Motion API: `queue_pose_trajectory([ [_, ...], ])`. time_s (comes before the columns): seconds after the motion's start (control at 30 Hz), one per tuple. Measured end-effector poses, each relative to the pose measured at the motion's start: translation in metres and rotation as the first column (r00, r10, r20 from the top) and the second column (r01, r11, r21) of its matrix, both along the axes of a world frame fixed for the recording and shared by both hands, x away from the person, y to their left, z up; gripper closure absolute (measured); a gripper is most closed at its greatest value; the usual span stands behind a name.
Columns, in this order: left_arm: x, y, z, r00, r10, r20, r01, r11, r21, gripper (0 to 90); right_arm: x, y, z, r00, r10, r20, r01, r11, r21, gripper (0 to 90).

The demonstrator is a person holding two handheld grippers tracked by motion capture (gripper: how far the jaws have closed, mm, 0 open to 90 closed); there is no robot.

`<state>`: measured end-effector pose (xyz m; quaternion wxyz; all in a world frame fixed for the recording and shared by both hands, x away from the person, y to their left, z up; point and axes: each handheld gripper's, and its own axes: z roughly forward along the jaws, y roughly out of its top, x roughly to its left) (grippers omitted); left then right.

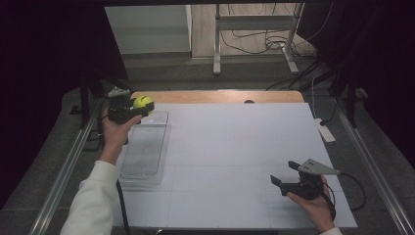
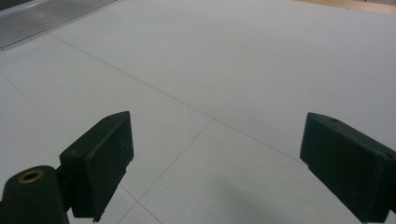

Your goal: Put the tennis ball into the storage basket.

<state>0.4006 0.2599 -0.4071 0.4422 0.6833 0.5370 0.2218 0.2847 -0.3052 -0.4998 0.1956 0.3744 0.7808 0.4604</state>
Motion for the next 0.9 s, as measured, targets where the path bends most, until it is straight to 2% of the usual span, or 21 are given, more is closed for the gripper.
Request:
queue_pose_trajectory([
  [0.33, 0.002, 0.012, -0.007, 0.999, 0.036, -0.026, -0.035, 0.9992, 0.016, 27.5, 0.0, 0.0, -0.001, 1.0, 0.002, -0.001, -0.002, 1.0, -0.001, 10.3],
  [0.9, 0.014, 0.017, -0.019, 0.9944, 0.081, -0.068, -0.077, 0.9956, 0.053, 27.4, 0.0, 0.0, -0.001, 1.0, 0.008, -0.003, -0.008, 1.0, -0.001, 10.3],
])
